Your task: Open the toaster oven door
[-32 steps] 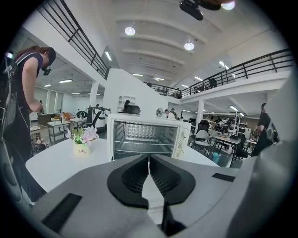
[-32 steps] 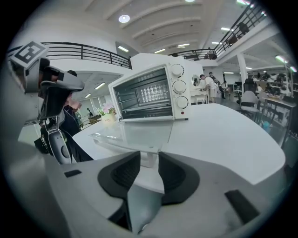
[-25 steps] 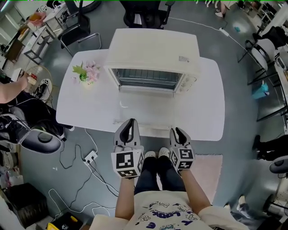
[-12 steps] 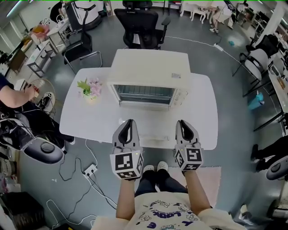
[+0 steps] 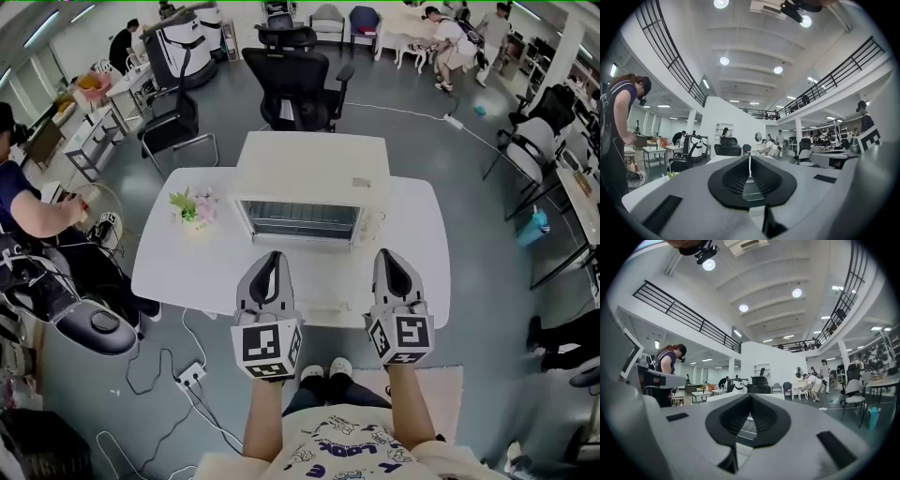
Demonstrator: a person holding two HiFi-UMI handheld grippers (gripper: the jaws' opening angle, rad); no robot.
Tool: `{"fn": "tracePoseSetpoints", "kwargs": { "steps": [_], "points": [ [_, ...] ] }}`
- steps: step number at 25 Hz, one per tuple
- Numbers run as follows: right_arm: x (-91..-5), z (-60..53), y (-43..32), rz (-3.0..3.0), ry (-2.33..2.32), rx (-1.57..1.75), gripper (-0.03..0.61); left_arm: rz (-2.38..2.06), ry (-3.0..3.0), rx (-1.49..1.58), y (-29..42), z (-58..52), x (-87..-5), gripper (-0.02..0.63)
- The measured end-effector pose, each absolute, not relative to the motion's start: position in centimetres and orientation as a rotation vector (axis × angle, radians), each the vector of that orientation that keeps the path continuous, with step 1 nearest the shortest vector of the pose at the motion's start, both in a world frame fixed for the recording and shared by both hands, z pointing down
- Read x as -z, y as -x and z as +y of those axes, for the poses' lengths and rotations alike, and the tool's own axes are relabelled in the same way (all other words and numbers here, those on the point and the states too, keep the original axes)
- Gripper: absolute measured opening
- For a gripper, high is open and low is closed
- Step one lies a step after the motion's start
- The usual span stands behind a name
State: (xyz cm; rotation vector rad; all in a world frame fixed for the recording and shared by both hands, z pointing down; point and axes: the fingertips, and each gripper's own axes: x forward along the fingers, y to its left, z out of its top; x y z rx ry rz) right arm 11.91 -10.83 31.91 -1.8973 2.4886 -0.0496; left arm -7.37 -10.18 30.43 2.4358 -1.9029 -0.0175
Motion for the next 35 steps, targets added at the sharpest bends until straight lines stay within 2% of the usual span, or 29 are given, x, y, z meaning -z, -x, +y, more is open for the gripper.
{"fn": "tracePoseSetpoints", "kwargs": {
  "steps": [11, 35],
  "points": [
    [-28.3, -10.6, -12.9, 2.453, 1.87, -0.02, -0.002, -1.923, -2.468, 0.054, 6.3, -9.7, -27.6, 0.012],
    [-27.9, -10.9, -13.2, 2.445, 1.863, -0.012, -0.002, -1.936, -2.467, 0.061, 6.3, -9.7, -27.5, 0.012]
  ]
}}
